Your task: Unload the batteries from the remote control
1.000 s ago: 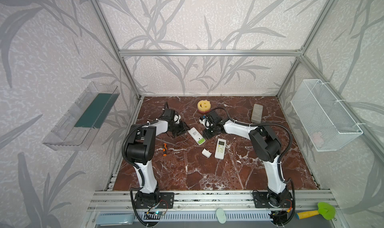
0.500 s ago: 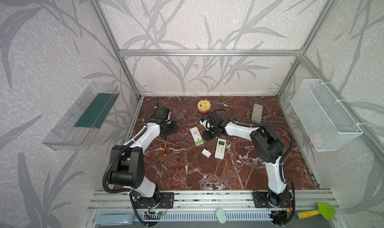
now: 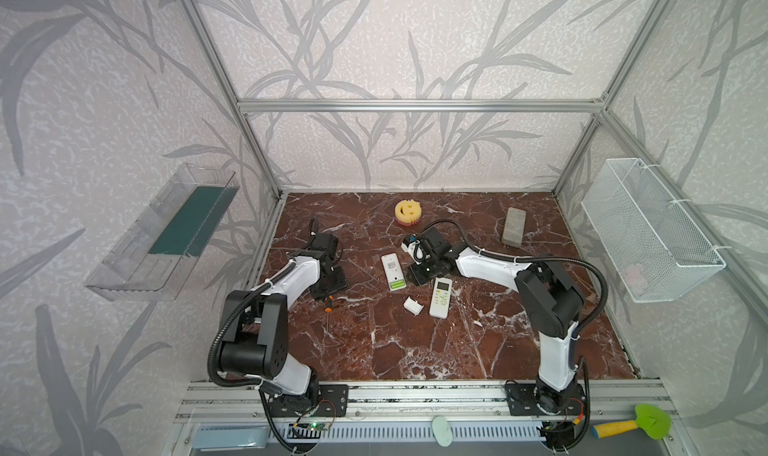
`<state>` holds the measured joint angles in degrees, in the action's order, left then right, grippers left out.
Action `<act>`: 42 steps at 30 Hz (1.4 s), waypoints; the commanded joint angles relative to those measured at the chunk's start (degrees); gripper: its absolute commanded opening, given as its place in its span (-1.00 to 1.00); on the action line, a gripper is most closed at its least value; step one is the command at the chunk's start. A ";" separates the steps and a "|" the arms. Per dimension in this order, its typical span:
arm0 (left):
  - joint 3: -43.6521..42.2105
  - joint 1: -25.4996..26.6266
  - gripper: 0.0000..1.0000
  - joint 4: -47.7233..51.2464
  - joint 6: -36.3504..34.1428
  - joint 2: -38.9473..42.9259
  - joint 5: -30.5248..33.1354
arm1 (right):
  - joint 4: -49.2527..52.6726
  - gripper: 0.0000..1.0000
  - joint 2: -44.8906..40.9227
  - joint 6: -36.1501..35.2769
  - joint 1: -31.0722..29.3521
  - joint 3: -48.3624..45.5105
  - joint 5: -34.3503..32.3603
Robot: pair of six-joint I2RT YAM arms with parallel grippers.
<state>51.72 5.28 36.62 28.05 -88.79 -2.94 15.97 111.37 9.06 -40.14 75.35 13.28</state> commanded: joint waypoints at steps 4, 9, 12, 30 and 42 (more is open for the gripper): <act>-0.31 -0.06 0.22 2.47 0.15 1.11 3.74 | 0.68 -0.26 -6.43 1.21 -0.11 -2.16 -2.22; -1.47 -0.16 0.22 2.87 -0.31 4.08 6.02 | 0.05 -0.26 -8.52 2.15 -1.29 -2.94 -1.94; -2.48 -0.28 0.22 2.62 -0.06 2.68 6.02 | -1.05 -0.26 -9.97 3.09 -2.25 -3.55 -1.69; -6.07 0.04 -0.84 -8.17 1.76 9.43 -7.69 | -12.98 -0.26 -18.58 11.74 -4.20 -12.00 0.41; -6.32 4.46 -1.00 -31.62 -2.06 22.00 -37.53 | -29.88 -0.14 -19.30 22.47 -3.98 -13.28 16.67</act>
<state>45.58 8.19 12.88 28.45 -68.49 -31.22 -6.79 93.51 27.44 -44.21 61.21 22.79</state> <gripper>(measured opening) 0.175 0.425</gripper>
